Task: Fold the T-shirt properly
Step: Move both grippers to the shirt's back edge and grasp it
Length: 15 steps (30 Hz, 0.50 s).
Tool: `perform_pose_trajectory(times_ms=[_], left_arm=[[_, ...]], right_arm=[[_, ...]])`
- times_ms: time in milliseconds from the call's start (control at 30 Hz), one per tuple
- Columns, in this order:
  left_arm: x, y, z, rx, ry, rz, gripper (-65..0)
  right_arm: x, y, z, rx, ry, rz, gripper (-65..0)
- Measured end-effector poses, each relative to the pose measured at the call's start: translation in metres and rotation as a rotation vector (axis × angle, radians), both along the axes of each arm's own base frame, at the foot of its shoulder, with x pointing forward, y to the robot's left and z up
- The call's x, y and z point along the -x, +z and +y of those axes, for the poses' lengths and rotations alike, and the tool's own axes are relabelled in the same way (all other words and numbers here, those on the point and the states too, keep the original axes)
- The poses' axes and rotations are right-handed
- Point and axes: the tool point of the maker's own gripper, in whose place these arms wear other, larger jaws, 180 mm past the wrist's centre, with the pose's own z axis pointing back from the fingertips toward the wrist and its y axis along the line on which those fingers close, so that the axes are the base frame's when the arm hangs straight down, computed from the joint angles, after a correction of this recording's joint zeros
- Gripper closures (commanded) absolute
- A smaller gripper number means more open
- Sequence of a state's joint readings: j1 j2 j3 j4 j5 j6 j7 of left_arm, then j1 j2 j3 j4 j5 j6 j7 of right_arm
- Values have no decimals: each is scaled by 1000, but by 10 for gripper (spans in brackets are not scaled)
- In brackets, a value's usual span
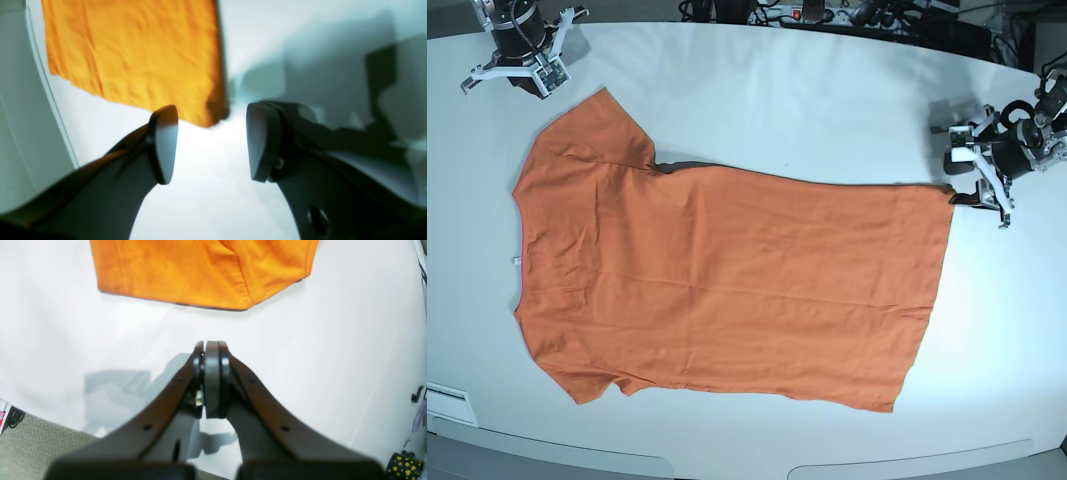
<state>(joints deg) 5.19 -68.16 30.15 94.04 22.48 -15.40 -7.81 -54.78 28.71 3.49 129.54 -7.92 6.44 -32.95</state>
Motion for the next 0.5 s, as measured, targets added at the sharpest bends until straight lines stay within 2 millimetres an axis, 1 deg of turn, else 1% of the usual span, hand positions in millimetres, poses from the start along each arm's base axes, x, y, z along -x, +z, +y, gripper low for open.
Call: perform_pose_trajectory(times_ms=[67, 167, 300, 333, 367, 433, 500], left_arm=[[-10, -3, -1, 5, 8, -14, -341], [-19, -7, -6, 12, 4, -26, -341], [-21, -10, -15, 18, -16, -22, -338], [-22, -10, -18, 22, -20, -22, -309], [-22, -11, -20, 25, -24, -19, -232], [-20, -15, -26, 45, -13, 7, -11], [-21, -16, -30, 77, 16, 11, 0]], right_arm=[[0, 0, 0, 0, 0, -1, 0], [0, 0, 0, 0, 0, 0, 0], [0, 0, 0, 0, 0, 0, 0], [0, 0, 0, 0, 0, 0, 0], [0, 0, 0, 0, 0, 0, 0], [0, 0, 0, -1, 1, -1, 0], [-3, 2, 3, -12, 13, -19, 0]])
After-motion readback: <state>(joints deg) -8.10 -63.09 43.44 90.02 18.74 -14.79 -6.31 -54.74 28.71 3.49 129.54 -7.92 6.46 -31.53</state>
